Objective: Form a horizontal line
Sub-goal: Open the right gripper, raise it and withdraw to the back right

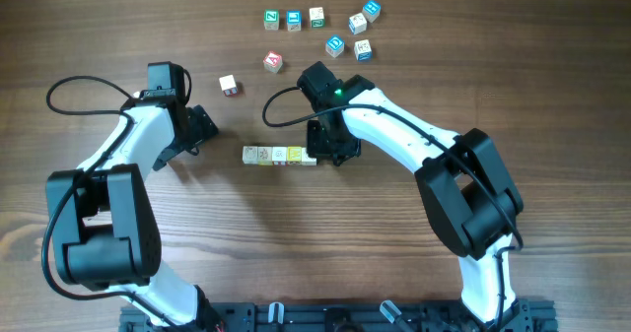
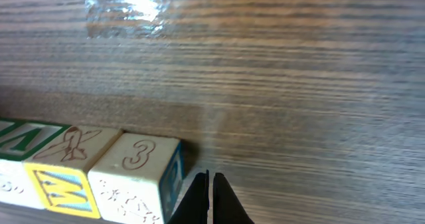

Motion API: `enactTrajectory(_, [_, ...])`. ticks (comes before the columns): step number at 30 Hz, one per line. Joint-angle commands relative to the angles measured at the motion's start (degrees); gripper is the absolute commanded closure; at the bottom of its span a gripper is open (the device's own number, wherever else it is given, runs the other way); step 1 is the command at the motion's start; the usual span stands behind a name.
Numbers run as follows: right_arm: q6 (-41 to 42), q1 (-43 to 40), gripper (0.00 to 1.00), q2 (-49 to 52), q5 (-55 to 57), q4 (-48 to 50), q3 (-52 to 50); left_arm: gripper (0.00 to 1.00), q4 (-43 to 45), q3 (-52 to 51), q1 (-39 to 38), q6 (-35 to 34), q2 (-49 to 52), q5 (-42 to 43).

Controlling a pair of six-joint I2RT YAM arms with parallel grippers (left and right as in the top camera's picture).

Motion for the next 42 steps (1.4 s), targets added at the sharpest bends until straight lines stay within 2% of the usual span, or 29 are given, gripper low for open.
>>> enactTrajectory(1, [0.7, 0.1, 0.94, -1.7, 5.4, 0.0, -0.5, 0.0, 0.0, -0.4, 0.1, 0.0, 0.4, -0.3])
enactTrajectory(14, [-0.9, -3.4, 0.96, -1.7, 12.6, 7.9, -0.5, 0.0, 0.0, -0.4, 0.1, 0.0, 0.4, -0.3])
enactTrajectory(22, [-1.3, -14.5, 0.96, -1.7, 21.9, 8.9, -0.5, 0.0, 0.0, -0.4, 0.1, 0.0, 0.4, -0.3])
enactTrajectory(27, [-10.8, -21.5, 0.94, -1.7, 21.9, 13.6, -0.5, 0.0, 0.0, -0.4, 0.1, 0.0, 0.4, -0.3])
enactTrajectory(28, [-12.1, -22.7, 0.87, -1.7, 21.9, 14.3, -0.5, 0.0, 0.0, -0.4, 0.1, 0.0, 0.4, -0.3])
enactTrajectory(29, [-12.9, -24.2, 0.65, -1.7, 21.9, 14.7, -0.5, 0.0, 0.0, -0.4, 0.1, 0.0, 0.4, -0.3])
enactTrajectory(30, [-12.8, -25.4, 0.03, -1.7, 21.8, 14.4, -0.5, 0.0, 0.0, -0.4, 0.1, 0.0, 0.4, -0.3])
enactTrajectory(31, [-12.9, -26.1, 0.0, -1.7, 21.8, 14.1, -0.5, 0.0, 0.0, -0.4, 0.1, 0.0, 0.4, -0.3])
enactTrajectory(42, [-12.9, -27.3, 0.0, -1.7, 21.8, 17.1, -0.5, 0.0, 0.0, -0.4, 0.1, 0.0, 0.4, -0.3])
